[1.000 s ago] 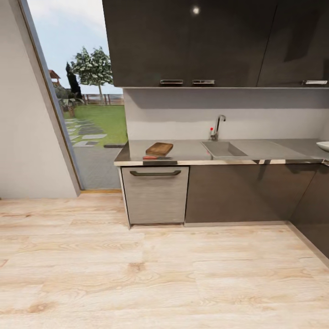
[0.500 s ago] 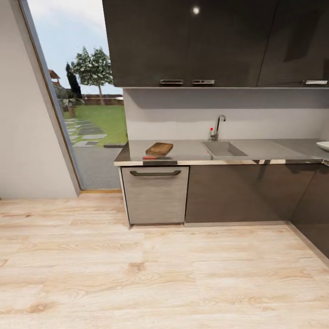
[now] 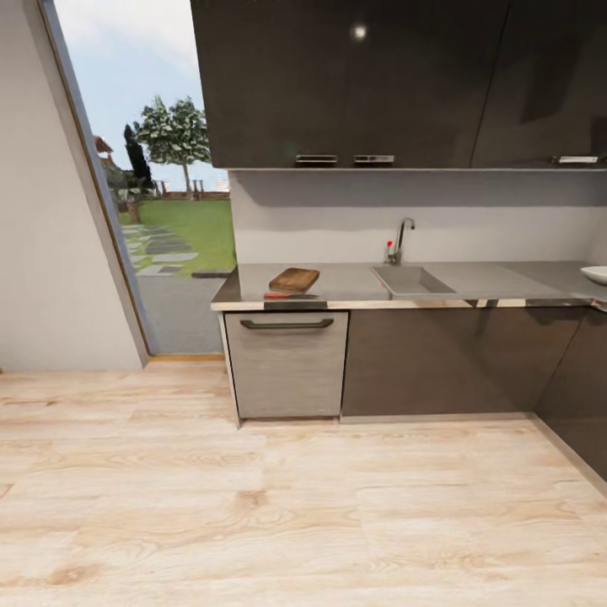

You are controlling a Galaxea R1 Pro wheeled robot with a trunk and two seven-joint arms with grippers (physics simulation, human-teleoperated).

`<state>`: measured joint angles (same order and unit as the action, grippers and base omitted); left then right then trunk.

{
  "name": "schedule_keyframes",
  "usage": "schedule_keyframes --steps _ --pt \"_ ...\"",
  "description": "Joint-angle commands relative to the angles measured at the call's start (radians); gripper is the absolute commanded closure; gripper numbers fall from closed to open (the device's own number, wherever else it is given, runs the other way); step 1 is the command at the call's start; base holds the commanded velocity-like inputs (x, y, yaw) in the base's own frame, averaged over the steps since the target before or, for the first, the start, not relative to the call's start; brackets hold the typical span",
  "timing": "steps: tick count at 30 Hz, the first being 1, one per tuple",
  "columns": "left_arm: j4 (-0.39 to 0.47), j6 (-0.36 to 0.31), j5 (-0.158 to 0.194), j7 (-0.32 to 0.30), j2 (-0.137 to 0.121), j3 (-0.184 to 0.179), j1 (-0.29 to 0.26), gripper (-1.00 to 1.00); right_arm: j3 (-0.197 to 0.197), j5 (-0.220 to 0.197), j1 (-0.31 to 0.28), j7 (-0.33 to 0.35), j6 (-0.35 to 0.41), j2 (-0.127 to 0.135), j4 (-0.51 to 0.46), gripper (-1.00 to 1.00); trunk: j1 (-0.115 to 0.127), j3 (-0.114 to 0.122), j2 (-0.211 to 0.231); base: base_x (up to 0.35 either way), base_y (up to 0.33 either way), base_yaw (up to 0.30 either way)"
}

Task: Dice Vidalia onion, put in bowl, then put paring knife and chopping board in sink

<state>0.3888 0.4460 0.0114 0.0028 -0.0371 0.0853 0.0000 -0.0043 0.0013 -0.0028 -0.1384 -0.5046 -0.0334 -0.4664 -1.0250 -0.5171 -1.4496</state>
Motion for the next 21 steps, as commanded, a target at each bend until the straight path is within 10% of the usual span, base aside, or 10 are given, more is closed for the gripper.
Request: schedule_keyframes --steps 1,10,21 --pt "0.0 0.002 0.001 0.0 -0.002 0.001 0.0 -1.0 -0.001 0.0 0.0 -0.003 -0.006 0.0 0.0 -1.0 0.0 0.001 0.0 0.0 0.0 0.0" --pt "-0.001 0.002 0.001 0.0 -0.007 0.0 0.0 -1.0 -0.023 0.0 0.0 -0.004 -0.037 0.001 0.0 -1.0 0.0 0.015 0.0 0.0 0.0 0.0" --pt "-0.009 0.002 0.001 0.0 -0.007 -0.001 0.0 -1.0 -0.148 0.0 0.0 -0.004 -0.045 0.025 -0.001 -1.0 0.0 0.027 0.0 0.0 0.0 0.0"
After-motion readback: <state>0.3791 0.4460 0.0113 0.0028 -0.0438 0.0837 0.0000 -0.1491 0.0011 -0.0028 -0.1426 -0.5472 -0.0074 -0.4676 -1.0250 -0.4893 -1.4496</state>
